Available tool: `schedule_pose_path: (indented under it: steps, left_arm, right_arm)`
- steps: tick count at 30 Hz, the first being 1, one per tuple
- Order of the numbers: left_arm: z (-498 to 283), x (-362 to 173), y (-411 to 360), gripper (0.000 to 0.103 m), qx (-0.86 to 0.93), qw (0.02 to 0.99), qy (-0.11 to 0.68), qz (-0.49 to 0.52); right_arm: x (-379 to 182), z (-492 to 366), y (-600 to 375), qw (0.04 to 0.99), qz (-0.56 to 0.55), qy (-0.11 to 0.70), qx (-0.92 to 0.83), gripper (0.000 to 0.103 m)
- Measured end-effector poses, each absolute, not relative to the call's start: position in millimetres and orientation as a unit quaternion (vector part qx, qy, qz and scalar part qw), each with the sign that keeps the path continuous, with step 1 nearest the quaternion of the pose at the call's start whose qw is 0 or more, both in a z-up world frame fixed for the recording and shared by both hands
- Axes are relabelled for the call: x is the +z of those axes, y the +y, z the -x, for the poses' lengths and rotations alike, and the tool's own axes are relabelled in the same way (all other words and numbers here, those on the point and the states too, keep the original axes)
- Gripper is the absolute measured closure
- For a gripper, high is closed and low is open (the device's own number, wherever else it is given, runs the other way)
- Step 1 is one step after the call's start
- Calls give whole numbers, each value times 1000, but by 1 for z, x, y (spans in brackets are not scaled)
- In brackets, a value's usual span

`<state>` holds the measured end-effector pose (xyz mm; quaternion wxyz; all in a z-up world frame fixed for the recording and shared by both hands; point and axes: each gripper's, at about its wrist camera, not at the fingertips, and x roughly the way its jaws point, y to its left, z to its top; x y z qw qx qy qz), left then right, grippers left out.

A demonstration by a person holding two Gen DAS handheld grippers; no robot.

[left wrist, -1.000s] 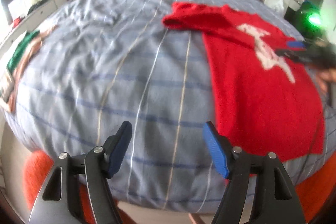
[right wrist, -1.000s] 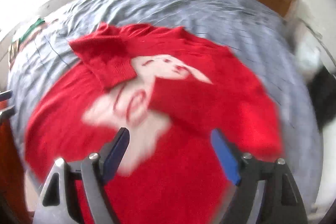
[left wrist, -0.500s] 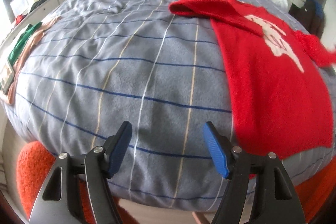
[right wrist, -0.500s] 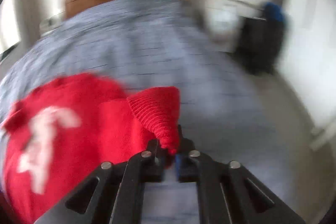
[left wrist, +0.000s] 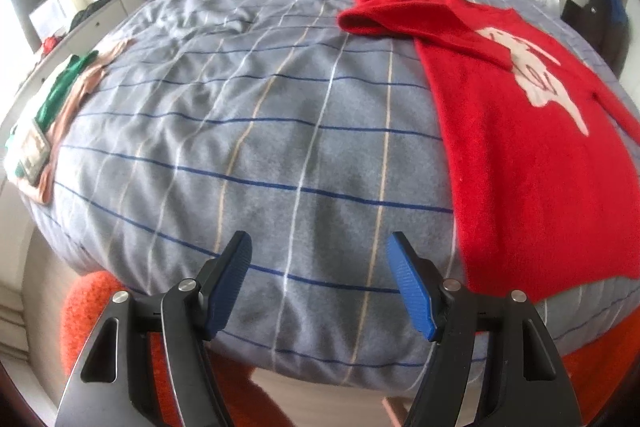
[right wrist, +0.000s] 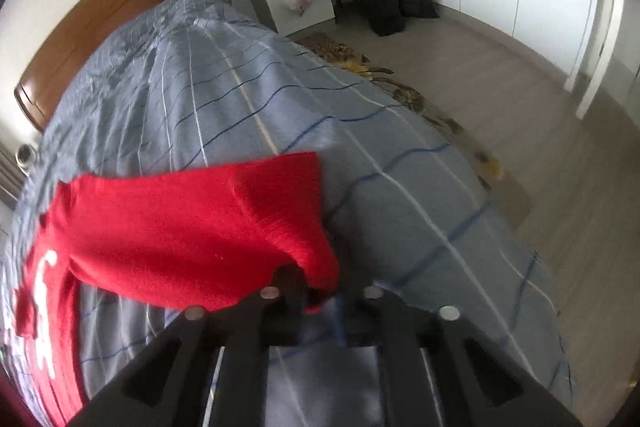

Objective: Fold small clothes
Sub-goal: 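Lay the held sleeve across the sweater body and open the right gripper, then grasp the other sleeve cuff with the left gripper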

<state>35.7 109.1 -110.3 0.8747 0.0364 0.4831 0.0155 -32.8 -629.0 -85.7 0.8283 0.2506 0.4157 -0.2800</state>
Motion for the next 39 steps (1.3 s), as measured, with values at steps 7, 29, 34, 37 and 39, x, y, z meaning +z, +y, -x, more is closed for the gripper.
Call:
schedule_pose_path:
  steps: [7, 29, 34, 37, 39]
  left_arm:
    - [-54, -102, 98, 31, 8, 875, 482, -52]
    - [-236, -126, -77, 20, -227, 799, 472, -295]
    - [-250, -107, -58, 100, -231, 829, 476, -179]
    - [-249, -72, -8, 101, -192, 866, 452, -88]
    - [-250, -54, 45, 101, -131, 888, 439, -32]
  right_arm:
    - [-44, 46, -619, 842, -217, 382, -314, 83]
    - [-75, 92, -461, 885, -205, 376, -182, 51]
    - [-87, 98, -428, 893, -185, 371, -176, 51]
    - [-84, 99, -419, 902, -165, 359, -174, 51]
    - [-80, 101, -416, 907, -158, 348, -175, 51]
